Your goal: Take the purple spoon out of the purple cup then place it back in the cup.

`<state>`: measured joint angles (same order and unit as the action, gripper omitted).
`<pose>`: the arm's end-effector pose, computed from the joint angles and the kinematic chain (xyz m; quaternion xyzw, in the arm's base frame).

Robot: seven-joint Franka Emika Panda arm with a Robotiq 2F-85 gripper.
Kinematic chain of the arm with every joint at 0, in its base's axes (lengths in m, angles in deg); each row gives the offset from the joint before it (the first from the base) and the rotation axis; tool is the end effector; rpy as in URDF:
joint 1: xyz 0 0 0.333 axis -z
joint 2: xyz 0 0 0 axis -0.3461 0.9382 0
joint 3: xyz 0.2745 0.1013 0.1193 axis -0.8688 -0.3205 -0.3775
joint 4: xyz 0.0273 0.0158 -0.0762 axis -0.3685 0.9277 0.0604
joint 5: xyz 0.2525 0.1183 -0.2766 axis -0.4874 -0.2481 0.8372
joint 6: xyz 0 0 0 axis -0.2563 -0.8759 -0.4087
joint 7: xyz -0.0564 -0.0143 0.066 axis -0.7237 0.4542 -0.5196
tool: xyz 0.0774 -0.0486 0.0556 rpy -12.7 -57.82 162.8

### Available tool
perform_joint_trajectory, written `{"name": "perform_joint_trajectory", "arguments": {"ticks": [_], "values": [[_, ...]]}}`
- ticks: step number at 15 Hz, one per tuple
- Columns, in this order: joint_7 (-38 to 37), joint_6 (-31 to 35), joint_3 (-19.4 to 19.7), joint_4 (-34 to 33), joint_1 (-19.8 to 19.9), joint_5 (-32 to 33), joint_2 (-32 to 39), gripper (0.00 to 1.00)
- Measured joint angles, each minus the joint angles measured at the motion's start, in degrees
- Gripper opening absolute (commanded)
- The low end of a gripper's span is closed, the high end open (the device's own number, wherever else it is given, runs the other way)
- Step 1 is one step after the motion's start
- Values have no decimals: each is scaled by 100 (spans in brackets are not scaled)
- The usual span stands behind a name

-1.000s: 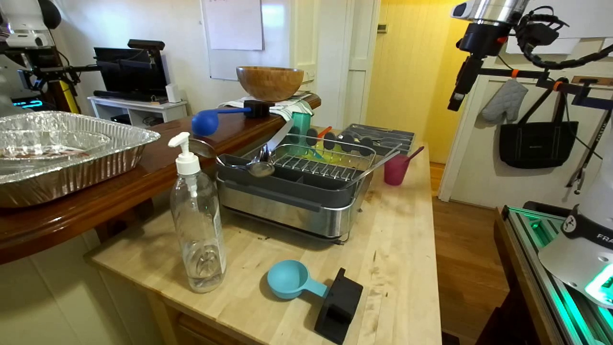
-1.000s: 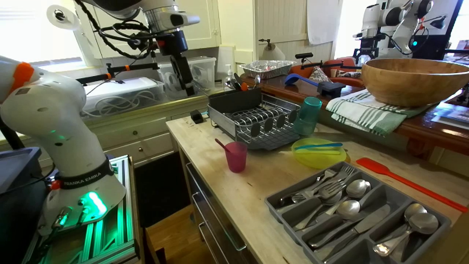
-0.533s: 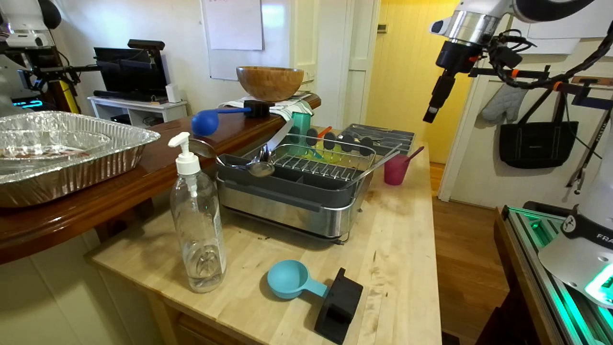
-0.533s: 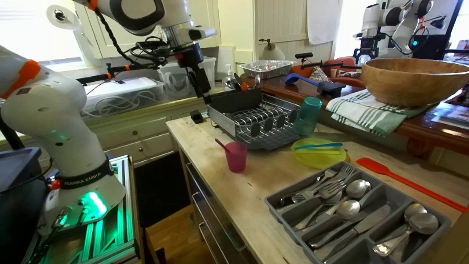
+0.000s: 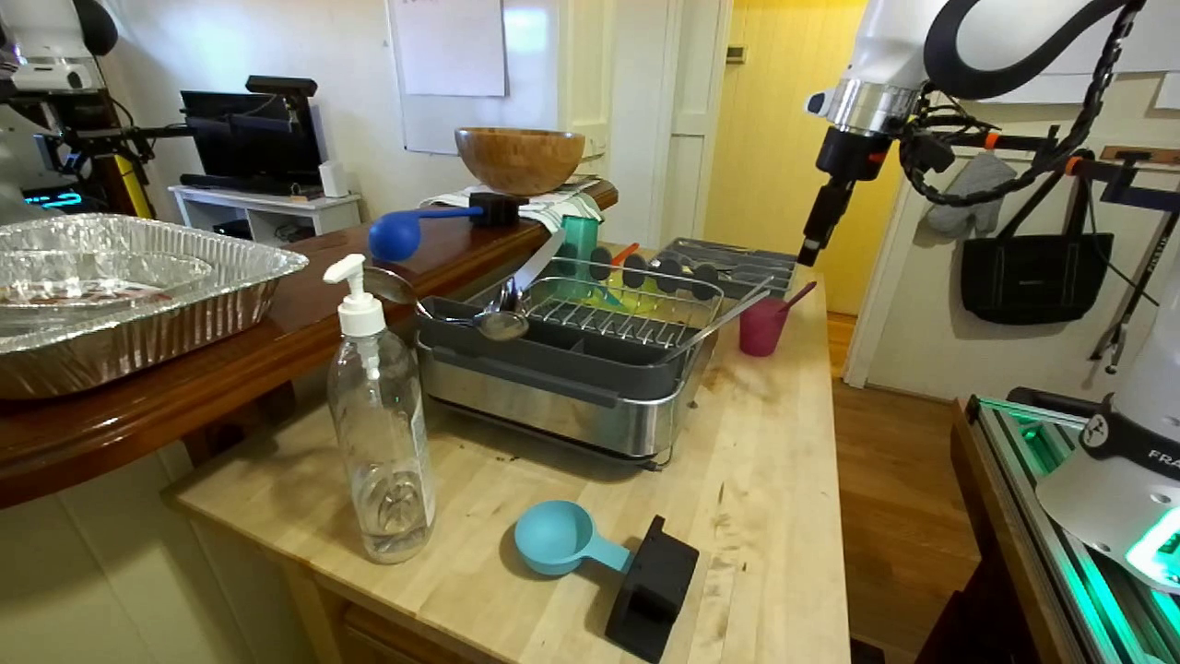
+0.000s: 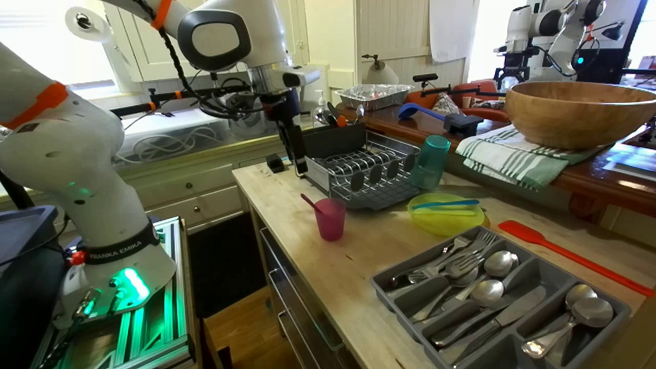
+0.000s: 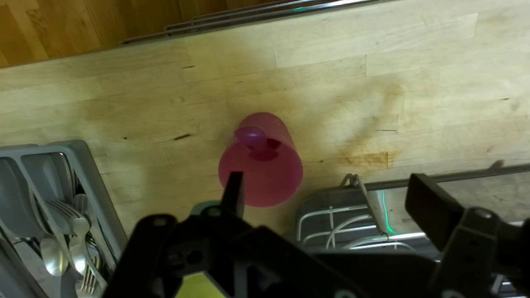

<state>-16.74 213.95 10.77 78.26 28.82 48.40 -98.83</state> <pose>0.3559 -0.0980 0.3907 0.9954 -0.0586 0.0726 0.0226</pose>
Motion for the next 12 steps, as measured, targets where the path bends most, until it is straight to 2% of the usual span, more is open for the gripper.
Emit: {"name": "perform_joint_trajectory", "arguments": {"ticks": [12], "values": [[25, 820, 109, -1, 202, 0, 1047, 100]]}}
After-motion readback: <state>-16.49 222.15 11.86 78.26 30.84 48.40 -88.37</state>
